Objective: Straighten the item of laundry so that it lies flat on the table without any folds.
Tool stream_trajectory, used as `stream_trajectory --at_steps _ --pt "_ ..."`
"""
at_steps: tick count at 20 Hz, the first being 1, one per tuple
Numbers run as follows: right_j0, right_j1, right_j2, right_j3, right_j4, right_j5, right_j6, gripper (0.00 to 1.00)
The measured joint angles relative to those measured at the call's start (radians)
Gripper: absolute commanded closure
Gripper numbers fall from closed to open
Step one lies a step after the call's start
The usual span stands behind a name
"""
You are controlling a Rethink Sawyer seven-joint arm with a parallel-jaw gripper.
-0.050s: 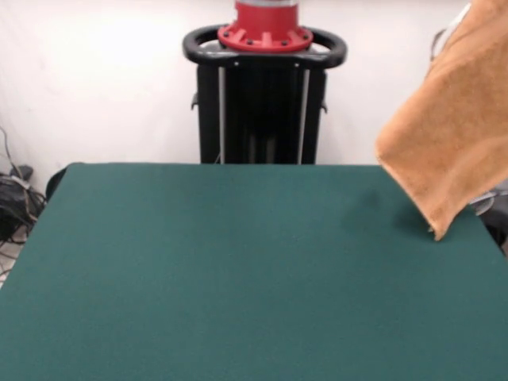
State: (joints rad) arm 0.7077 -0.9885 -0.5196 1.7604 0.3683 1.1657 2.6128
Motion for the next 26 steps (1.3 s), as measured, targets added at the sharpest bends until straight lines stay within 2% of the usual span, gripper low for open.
stream_trajectory --at_steps 12,26 --pt "0.065 -0.011 0.000 -0.001 0.006 0.028 0.091 1.00" --pt "0.117 0.051 0.000 -0.001 0.094 -0.001 0.228 1.00"
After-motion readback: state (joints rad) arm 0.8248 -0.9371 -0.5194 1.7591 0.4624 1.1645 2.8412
